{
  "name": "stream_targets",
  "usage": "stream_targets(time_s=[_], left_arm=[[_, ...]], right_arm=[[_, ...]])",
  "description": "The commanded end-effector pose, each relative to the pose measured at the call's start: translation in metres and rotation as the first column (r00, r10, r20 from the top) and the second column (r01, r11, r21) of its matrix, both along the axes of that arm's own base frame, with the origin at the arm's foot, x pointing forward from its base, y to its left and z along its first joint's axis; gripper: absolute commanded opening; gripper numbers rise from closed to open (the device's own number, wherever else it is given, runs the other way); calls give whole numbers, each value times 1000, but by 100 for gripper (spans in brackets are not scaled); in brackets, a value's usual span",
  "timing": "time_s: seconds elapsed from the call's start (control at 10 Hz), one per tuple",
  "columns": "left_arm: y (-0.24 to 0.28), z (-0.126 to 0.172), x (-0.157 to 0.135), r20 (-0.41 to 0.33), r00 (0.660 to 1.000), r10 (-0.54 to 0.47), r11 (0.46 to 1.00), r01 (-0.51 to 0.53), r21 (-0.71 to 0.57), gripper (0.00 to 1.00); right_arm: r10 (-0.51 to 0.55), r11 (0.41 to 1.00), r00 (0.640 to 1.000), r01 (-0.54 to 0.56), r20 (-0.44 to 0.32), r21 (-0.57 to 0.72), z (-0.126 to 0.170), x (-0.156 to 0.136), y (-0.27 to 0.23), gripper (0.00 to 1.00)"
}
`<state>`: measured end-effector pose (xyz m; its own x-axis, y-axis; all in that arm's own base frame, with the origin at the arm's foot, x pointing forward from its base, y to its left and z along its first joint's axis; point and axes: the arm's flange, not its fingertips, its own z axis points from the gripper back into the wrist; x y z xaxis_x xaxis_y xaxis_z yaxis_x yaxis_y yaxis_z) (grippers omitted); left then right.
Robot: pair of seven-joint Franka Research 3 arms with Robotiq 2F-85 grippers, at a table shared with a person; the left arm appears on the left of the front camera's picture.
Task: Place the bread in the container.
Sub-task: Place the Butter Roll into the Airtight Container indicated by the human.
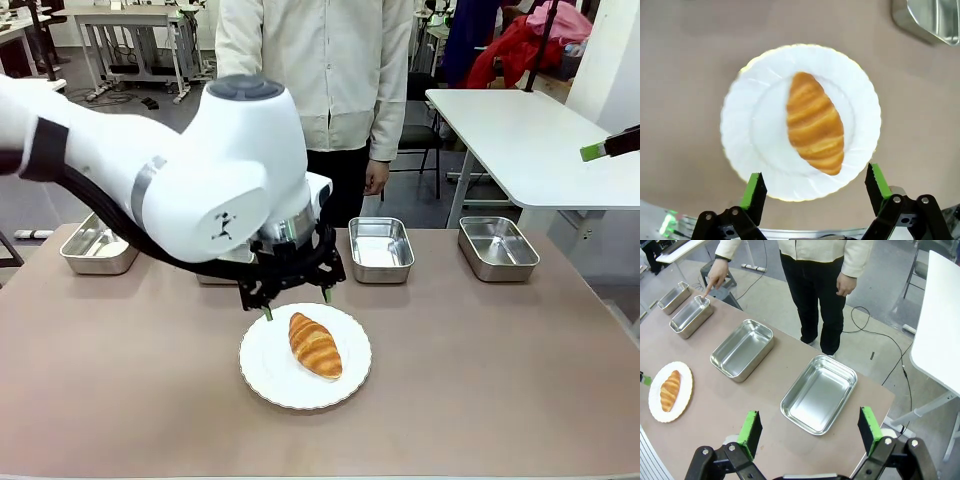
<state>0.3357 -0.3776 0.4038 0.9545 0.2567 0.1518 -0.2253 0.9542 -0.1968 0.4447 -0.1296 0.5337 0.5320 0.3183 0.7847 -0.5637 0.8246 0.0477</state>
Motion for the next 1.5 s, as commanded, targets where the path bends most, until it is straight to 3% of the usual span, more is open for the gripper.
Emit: stream_targets(time_s=[0.0, 0.1, 0.2, 0.3, 0.4, 0.5, 0.6, 0.8, 1.4], left_arm=[[-3, -19, -3, -54, 998, 40, 998, -43, -52, 100], [-9, -21, -2, -90, 996, 20, 999, -23, -39, 100], [-10, -10, 3, -159, 985, -67, 997, 62, -38, 100], [-8, -23, -4, -61, 998, 11, 999, -13, -30, 100], [-8, -23, -4, -61, 998, 11, 999, -13, -30, 100], [-13, -26, -4, -106, 994, -14, 999, 10, -35, 100], [-21, -20, -7, -77, 997, -27, 1000, 26, -12, 100], [-24, -32, 1, -97, 995, -31, 998, 25, -64, 100], [-31, -65, 10, -99, 991, 92, 996, -94, -10, 100]], right_arm=[[4, 1000, 1000, -5, 14, 19, 0, 1, 0, 100], [4, 1000, 1000, -5, 14, 19, 0, 1, 0, 100], [4, 1000, 1000, -5, 14, 19, 0, 1, 0, 100], [4, 1000, 1000, -5, 14, 19, 0, 1, 0, 100], [4, 1000, 1000, -5, 14, 19, 0, 1, 0, 100], [4, 1000, 1000, -5, 14, 19, 0, 1, 0, 100], [4, 1000, 1000, -5, 14, 19, 0, 1, 0, 100], [4, 1000, 1000, -5, 14, 19, 0, 1, 0, 100], [4, 1000, 1000, -5, 14, 19, 0, 1, 0, 100]])
